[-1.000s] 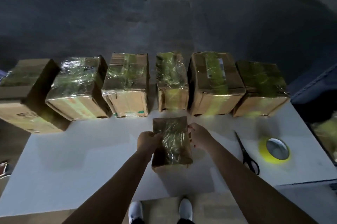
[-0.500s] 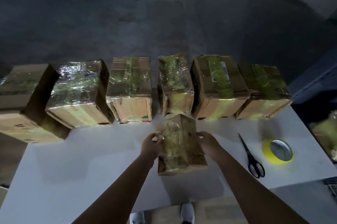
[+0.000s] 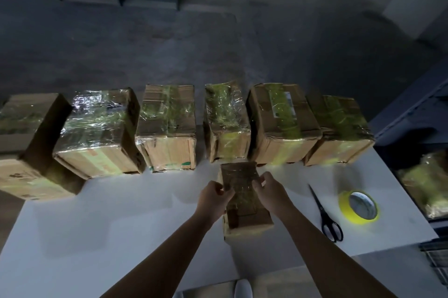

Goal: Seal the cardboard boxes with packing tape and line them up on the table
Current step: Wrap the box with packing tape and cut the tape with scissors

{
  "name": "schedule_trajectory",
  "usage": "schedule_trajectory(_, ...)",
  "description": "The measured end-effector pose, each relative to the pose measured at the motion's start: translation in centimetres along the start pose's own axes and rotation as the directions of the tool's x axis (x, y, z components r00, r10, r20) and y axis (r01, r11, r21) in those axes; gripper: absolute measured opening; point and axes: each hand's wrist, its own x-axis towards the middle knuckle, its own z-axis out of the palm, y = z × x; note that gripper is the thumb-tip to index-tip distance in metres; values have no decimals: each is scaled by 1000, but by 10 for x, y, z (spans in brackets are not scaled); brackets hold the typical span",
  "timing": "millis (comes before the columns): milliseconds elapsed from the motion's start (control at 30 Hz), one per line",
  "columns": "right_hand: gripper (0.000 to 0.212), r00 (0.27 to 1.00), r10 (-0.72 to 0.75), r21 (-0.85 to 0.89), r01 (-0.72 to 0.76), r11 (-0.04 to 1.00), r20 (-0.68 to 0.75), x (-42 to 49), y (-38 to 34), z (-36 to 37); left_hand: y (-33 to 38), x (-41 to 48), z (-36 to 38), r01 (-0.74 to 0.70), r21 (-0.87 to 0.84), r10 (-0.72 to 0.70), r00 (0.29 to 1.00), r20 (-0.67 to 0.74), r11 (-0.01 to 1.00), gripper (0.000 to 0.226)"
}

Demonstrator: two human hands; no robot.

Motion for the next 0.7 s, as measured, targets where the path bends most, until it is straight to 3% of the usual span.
schedule_trajectory(100, 17, 1000, 3, 45, -4, 999, 5, 3, 2, 0, -1, 2, 0, -4, 4, 4, 999, -33, 1000, 14)
schedule_trajectory(233, 24, 999, 47, 254, -47, 966, 4, 5, 4, -5, -5, 10, -6, 65, -110, -73, 995, -69, 992, 10)
schedule_trajectory(367, 31, 996, 15, 43, -11, 999, -93, 10, 17, -5, -14, 10, -5, 190, -267, -194, 981, 10, 945, 10)
schedule_trajectory(500, 58, 992, 108, 3, -109, 994, 60, 11, 23, -4, -21, 13, -8, 228, -344, -241, 971, 6, 911, 21)
schedule_trajectory(600, 39, 995, 65, -55, -61, 997, 75, 12, 21, -2, -24, 16, -10, 125, -21, -127, 969, -210, 992, 35)
schedule_trajectory(633, 37, 997, 37, -87, -31, 996, 63, 12, 19, -1, -23, 16, -10, 77, 106, -46, 963, -265, 991, 29)
schedule_trajectory(700, 41, 999, 4, -100, 2, 995, 51, 11, 14, 2, -12, 12, -8, 17, 162, 25, 968, -251, 987, 9)
